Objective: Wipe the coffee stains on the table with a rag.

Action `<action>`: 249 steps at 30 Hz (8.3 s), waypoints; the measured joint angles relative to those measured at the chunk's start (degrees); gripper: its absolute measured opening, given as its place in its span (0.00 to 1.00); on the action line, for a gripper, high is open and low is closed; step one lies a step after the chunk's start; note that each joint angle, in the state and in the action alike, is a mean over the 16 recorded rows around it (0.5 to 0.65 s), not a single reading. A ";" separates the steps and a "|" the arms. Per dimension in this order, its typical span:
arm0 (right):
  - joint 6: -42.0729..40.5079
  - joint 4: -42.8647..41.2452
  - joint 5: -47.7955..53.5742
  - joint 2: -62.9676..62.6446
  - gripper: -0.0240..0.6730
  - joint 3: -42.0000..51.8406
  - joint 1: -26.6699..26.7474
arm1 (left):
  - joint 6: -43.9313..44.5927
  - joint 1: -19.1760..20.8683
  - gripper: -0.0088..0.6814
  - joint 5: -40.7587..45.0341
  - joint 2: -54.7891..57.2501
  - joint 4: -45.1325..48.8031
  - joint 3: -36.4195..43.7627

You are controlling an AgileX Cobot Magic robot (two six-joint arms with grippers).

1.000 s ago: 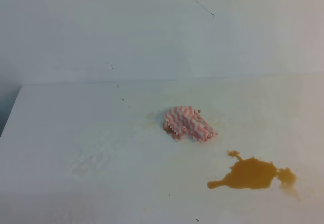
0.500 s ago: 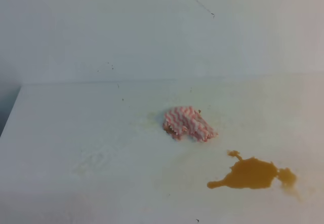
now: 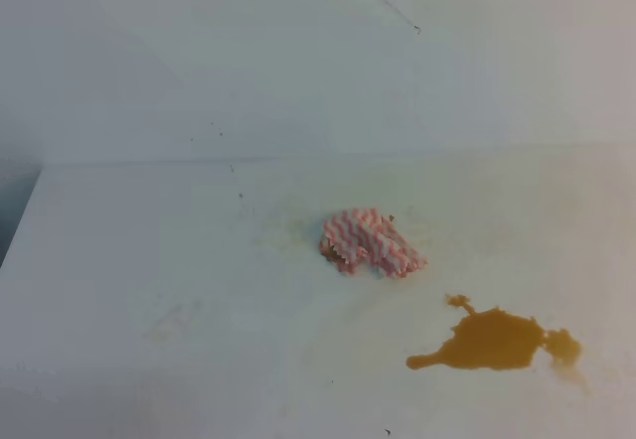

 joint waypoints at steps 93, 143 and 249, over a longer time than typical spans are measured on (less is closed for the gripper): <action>28.16 -53.38 19.58 104.21 0.67 -83.56 39.44 | 0.00 0.00 0.01 0.00 0.69 0.00 -0.11; 39.83 -63.12 13.65 57.82 0.11 -21.03 34.39 | 0.00 0.00 0.01 -0.12 0.49 0.00 0.11; 35.28 -34.41 -12.12 70.87 0.08 -17.94 29.85 | 0.00 0.00 0.01 0.00 0.69 0.00 0.00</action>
